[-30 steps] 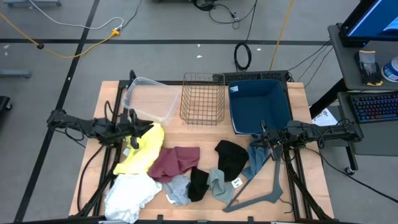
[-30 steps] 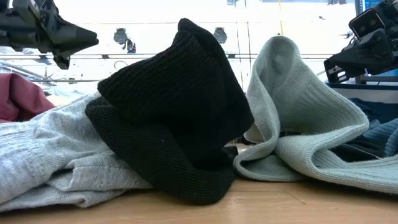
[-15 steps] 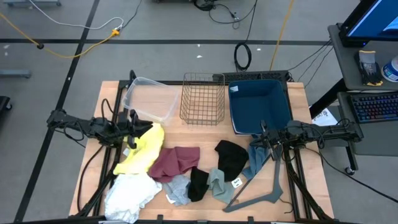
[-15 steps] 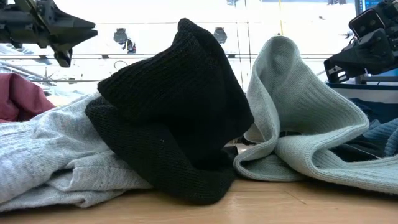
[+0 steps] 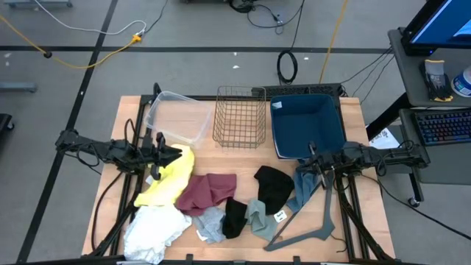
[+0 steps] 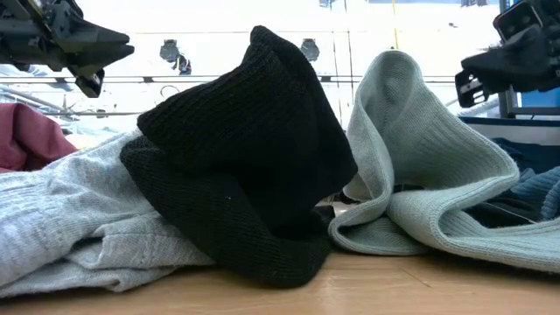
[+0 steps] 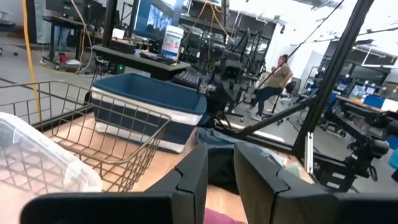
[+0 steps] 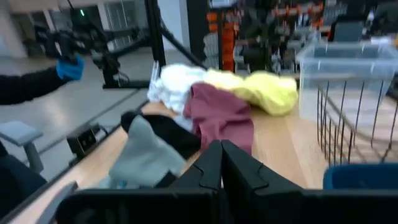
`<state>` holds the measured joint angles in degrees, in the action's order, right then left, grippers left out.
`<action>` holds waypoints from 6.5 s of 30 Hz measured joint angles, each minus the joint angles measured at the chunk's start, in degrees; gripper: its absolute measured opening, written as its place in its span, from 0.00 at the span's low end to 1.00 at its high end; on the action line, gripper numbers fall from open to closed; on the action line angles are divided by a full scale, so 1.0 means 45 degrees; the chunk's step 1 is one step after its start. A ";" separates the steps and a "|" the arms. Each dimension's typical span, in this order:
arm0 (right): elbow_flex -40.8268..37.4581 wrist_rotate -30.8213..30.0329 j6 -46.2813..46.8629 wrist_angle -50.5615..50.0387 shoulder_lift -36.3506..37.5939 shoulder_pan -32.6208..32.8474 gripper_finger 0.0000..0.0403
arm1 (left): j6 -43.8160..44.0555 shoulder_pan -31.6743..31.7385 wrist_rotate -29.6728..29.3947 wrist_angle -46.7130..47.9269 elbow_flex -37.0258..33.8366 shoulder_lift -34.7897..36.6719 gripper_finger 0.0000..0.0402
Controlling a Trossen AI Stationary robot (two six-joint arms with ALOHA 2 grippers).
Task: Pick & Place Cloths
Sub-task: Put the blue sock into the transparent bin
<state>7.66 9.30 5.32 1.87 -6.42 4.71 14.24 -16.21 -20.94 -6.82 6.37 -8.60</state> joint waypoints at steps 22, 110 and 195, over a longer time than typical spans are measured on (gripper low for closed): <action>0.0065 0.1645 -0.3353 0.3818 -0.3187 0.0020 0.01 | -0.0121 0.0010 0.0003 0.0247 0.0001 -0.0005 0.20; 0.7868 -0.3897 0.1593 -1.2288 -1.5752 0.4231 0.40 | -0.0871 0.0005 -0.0026 0.0630 0.0000 -0.0001 0.20; 1.9122 -0.9792 -1.2923 -0.4132 -1.6990 0.5289 0.00 | -0.1766 0.0010 0.2781 -0.9714 0.2645 -0.9430 0.60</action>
<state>93.71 -34.76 -52.83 -16.72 -82.87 28.51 6.29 -16.16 -8.43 -50.54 18.27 -51.03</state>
